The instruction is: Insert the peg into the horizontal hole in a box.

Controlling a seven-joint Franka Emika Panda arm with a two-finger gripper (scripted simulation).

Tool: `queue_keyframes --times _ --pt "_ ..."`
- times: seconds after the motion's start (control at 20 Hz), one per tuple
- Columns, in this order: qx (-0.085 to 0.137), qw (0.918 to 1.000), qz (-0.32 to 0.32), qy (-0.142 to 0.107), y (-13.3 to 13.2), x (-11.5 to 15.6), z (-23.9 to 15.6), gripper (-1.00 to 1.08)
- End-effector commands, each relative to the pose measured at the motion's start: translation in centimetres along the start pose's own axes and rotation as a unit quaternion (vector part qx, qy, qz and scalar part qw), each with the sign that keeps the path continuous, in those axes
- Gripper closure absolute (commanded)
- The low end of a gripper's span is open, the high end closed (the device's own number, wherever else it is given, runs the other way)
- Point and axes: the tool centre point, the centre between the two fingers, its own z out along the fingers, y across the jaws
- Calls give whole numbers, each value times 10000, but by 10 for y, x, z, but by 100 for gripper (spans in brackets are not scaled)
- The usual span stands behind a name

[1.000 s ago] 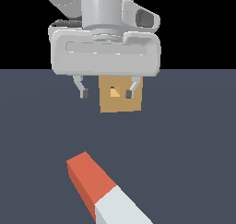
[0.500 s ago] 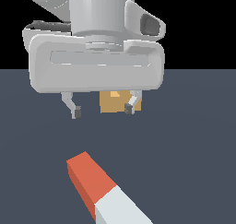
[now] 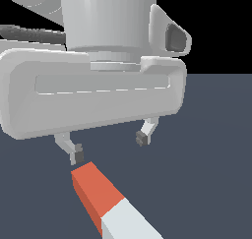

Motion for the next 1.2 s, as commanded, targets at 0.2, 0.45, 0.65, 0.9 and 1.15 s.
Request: queue_keyframes --times 0.2,0.45,0.65,0.9,1.15 --pt "-33 9981 -612 9 -4 -33 15 -92" --pt "-53 9950 -998 15 -4 -55 25 -92" --pt "-64 9924 -1226 18 -2 -67 30 -92" --pt "-71 9901 -1399 21 0 -77 34 -92" --pt "-71 9898 -1421 22 0 -79 35 -92"
